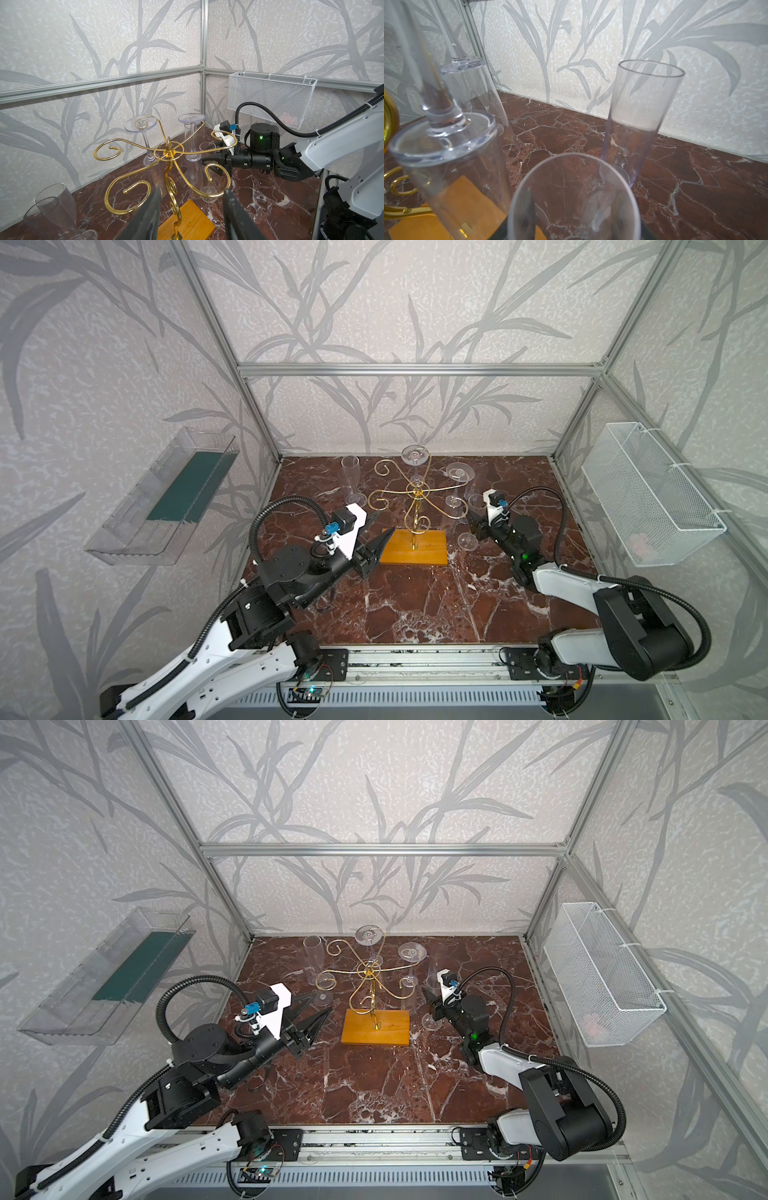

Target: Take the wine glass off the wine glass rack

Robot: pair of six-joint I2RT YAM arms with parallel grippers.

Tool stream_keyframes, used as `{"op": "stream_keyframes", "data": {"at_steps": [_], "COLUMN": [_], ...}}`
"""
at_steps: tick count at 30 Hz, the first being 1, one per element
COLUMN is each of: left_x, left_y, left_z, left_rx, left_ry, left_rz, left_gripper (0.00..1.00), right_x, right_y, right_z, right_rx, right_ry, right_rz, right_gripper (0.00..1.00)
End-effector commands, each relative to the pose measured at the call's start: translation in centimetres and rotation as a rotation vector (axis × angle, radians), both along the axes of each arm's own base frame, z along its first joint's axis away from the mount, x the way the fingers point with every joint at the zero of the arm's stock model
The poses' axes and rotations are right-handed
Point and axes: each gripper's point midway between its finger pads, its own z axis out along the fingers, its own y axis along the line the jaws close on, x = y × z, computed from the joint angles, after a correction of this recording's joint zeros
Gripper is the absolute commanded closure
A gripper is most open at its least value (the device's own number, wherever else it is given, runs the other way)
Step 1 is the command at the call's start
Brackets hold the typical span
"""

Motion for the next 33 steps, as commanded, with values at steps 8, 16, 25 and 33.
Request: {"op": "stream_keyframes", "data": {"at_steps": [8,16,25,33], "left_x": [-0.1,-0.3,-0.5,-0.7], "left_y": [0.6,0.8,1.0,1.1], "left_z": [1.6,1.5,1.5,1.4], "left_rx": [-0.041,-0.047,-0.061,-0.067], "left_ry": [-0.022,-0.023,-0.02,-0.016], "left_rz": [0.014,0.013,0.009,0.006], "left_gripper": [0.5,0.5,0.5,0.5], "right_x": [0.4,0.1,-0.7,-1.1], "right_y": [-0.2,-0.5,-0.8,-0.9], "right_z": [0.9,1.4,1.5,1.2], "right_rx": [0.007,-0.019,-0.036,-0.033], "right_ry": [-0.037,-0.044,-0.039,-0.029], "right_rz": [-0.012,-0.017,-0.016,-0.015], "right_gripper": [0.6,0.48,0.33,0.27]}}
